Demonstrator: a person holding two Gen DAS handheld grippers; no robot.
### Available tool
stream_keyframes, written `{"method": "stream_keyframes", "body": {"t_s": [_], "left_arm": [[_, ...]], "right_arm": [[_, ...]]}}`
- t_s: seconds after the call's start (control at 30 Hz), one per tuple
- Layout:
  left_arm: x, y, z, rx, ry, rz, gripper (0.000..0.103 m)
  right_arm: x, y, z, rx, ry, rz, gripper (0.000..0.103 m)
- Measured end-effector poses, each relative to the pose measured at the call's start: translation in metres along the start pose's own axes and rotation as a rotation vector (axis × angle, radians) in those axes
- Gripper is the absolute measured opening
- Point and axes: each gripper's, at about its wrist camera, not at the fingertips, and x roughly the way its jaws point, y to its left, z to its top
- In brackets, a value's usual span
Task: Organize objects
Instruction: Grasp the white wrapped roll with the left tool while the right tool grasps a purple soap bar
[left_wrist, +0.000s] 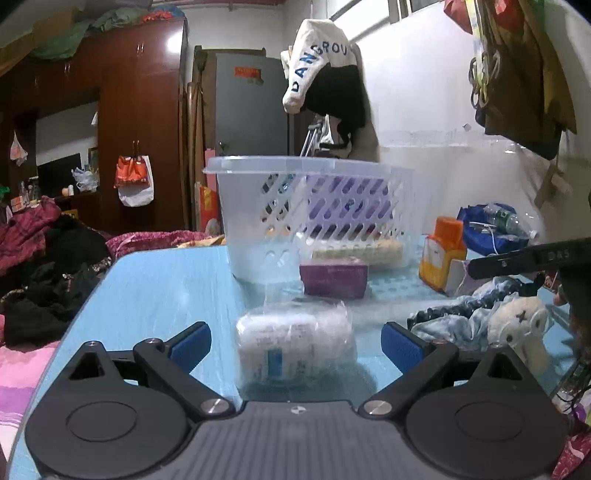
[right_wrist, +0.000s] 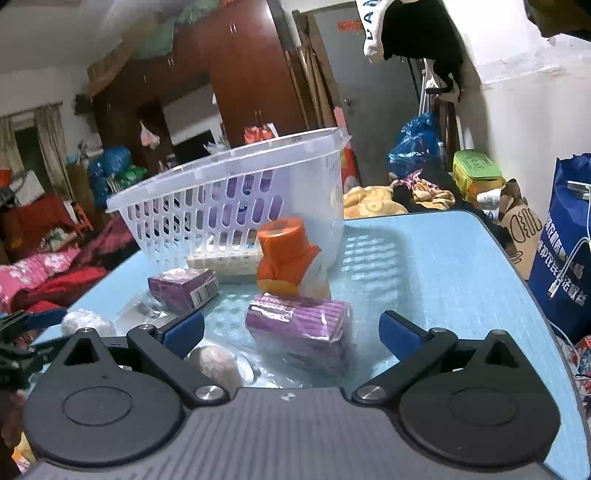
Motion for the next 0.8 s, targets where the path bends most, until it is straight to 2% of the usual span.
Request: {"method": "stream_keyframes", "body": {"t_s": [0.13, 0.2, 0.27, 0.3, 0.47, 0.57, 0.8], "left_arm": [[0.004, -0.003, -0.002, 0.0, 0.013, -0.001, 0.1], [0.005, -0.004, -0.002, -0.001, 0.011, 0.011, 0.099], [0.005, -0.003, -0.003, -0.007, 0.006, 0.011, 0.09], [0.005, -0.003, -0.003, -0.006, 0.008, 0.01, 0.08], [0.003, -0.005, -0.005, 0.007, -0.006, 0.015, 0.079], [0.001, -0.006, -0.006, 0.005, -0.017, 0.001, 0.079], [-0.009, -0.009, 0.0, 0.006, -0.078, -0.015, 0.079]], "right_arm": [[0.01, 0.006, -0.001, -0.024, 0.029, -0.029, 0.093], [0.012, 0.003, -0.002, -0.005, 0.028, -0.037, 0.078], [0.012, 0.001, -0.002, 0.011, 0.031, -0.025, 0.073], [0.01, -0.001, -0.002, 0.018, 0.027, -0.016, 0.069], [-0.001, -0.006, -0.003, 0.051, -0.021, -0.015, 0.07], [-0.002, -0.01, -0.002, 0.074, -0.02, -0.001, 0.07], [-0.017, -0.01, 0.006, 0.056, -0.078, -0.064, 0.069]]}}
